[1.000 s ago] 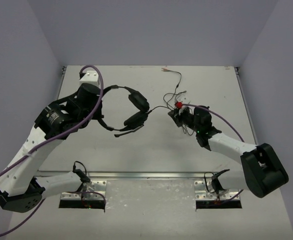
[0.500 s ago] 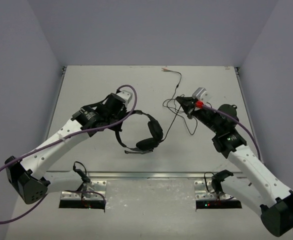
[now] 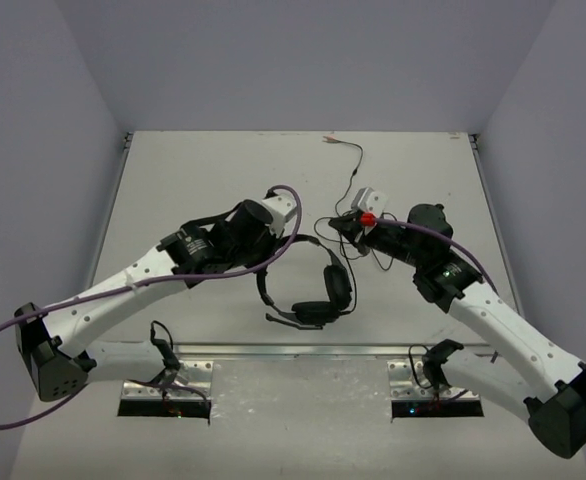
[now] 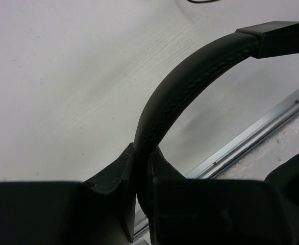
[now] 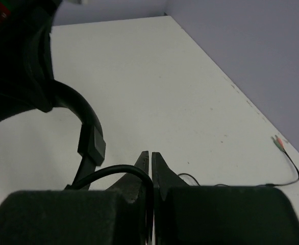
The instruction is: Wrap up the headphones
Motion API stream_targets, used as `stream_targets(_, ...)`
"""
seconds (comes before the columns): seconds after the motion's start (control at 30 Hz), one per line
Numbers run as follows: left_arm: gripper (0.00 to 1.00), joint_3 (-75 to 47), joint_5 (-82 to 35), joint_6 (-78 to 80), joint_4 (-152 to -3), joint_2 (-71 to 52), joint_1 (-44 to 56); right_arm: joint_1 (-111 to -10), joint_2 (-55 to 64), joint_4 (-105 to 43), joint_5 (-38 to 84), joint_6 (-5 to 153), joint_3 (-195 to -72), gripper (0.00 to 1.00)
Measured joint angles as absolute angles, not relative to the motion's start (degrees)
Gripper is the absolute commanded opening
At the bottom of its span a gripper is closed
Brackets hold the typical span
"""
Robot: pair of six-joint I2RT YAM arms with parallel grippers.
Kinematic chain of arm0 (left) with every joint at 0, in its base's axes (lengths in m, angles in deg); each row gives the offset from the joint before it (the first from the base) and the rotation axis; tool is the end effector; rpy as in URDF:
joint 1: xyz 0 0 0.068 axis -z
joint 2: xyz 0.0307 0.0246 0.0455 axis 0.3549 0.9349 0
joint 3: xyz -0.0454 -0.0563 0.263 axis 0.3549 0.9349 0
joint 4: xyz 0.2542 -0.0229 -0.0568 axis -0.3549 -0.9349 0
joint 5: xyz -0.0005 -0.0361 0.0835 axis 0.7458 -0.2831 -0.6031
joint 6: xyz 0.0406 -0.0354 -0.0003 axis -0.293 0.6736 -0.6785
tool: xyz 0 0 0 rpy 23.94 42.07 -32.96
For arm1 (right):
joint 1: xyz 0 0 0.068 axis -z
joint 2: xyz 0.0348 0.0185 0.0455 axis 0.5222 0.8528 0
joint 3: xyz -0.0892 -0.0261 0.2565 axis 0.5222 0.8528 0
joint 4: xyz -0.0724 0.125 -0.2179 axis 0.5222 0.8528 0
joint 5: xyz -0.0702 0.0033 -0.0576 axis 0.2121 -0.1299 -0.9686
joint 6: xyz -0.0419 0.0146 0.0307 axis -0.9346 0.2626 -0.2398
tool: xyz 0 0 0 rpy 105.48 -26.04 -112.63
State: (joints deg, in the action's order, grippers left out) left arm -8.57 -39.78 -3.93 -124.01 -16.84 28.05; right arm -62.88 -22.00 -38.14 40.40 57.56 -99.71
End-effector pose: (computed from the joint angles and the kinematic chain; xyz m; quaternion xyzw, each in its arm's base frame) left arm 0.1650 -0.1811 0.3347 0.3076 0.8716 -0.1176 0.3632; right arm 0.1832 0.1296 0.3237 -0.3891 0.6277 0.2829 0.6121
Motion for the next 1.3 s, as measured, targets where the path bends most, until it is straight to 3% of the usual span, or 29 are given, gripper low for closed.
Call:
stream_targets(0.2,0.00,-10.1,-49.5,2.2,-125.9,-18.6,28.0,-62.3,-22.7,-43.6,27.7,58.7,-93.3,0.02)
stream_targets(0.27,0.00,-12.8,-52.1,5.6,-128.0,-19.9,27.9,-61.1,-20.1,-45.2,25.4,59.9,-93.2,0.08)
stream_targets(0.5,0.00,-20.7,-61.0,21.3,-130.2,-28.3,27.9,-55.0,-6.2,-53.1,27.7,69.1,-95.6,0.10)
stream_targets(0.53,0.00,-20.8,-61.7,23.8,-130.2,-30.3,27.8,-54.8,-3.9,-54.4,28.7,70.3,-96.9,0.23)
stream_targets(0.57,0.00,-20.8,-62.1,26.2,-130.1,-32.2,27.8,-54.7,-1.8,-56.2,30.1,72.2,-97.9,0.29)
stream_targets(0.8,0.00,-16.0,-65.4,41.5,-125.1,-43.7,27.8,-56.7,13.0,-75.2,38.8,86.9,-103.4,0.39)
stream_targets(0.83,0.00,-16.0,-66.3,43.3,-124.5,-44.8,27.8,-57.7,14.8,-77.6,39.2,88.6,-103.5,0.38)
stream_targets(0.93,0.00,-16.0,-69.0,47.8,-121.9,-45.1,27.8,-61.4,19.5,-83.3,39.6,92.3,-104.6,0.22)
stream_targets(0.97,0.00,-16.1,-70.0,49.0,-121.2,-44.5,27.8,-62.6,20.9,-84.7,39.7,93.2,-105.1,0.15)
stream_targets(1.0,0.00,-16.2,-70.7,49.8,-120.9,-43.8,27.8,-63.7,22.4,-86.2,39.8,94.1,-105.8,0.01)
stream_targets(1.3,0.00,-22.3,-83.1,56.8,-121.6,-30.3,27.8,-72.8,24.6,-83.2,32.5,93.9,-107.6,0.01)
